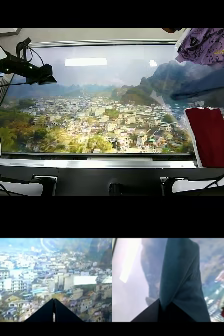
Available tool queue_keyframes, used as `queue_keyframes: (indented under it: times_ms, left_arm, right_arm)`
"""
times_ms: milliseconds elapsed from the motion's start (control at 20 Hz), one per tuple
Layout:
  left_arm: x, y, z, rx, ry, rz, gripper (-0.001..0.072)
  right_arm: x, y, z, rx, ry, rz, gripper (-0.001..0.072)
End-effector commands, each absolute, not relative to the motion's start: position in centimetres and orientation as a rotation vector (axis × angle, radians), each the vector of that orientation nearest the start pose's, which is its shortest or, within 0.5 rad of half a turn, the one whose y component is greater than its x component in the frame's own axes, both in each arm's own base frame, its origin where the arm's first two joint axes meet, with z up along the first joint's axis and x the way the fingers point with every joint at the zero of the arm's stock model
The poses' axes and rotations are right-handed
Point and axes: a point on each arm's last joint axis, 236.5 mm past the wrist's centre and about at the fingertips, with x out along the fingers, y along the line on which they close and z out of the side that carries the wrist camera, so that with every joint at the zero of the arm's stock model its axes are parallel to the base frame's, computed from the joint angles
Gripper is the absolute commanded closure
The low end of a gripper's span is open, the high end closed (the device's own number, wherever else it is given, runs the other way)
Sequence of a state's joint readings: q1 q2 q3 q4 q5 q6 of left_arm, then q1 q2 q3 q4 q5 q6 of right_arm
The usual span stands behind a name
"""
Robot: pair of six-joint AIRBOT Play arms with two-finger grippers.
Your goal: Fold the clothes and pants, and hang the long-sleeved shirts on hangers.
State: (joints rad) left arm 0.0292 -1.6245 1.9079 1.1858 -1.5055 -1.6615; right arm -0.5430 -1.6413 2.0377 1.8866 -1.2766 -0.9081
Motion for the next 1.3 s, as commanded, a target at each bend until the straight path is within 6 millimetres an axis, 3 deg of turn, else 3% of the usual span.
queue_keyframes:
  times_ms: [0,300,750,1250]
  left_arm:
    - [46.6,-7.5,11.8,-0.349,1.242,-0.243,0.0683]
    - [46.6,-7.5,11.8,-0.349,1.242,-0.243,0.0683]
    - [46.4,-7.9,11.8,-0.356,1.251,-0.262,0.0683]
    - [45.6,-7.9,11.6,-0.341,1.283,-0.273,0.0683]
  right_arm:
    - [45.6,-23.9,18.8,1.043,0.678,-0.716,0.0689]
    - [41.1,-24.8,17.8,0.997,0.774,-0.881,0.0688]
    - [31.6,-26.8,15.2,0.764,1.081,-1.180,0.0686]
    - [25.3,-24.9,8.3,0.647,1.377,-1.240,0.0685]
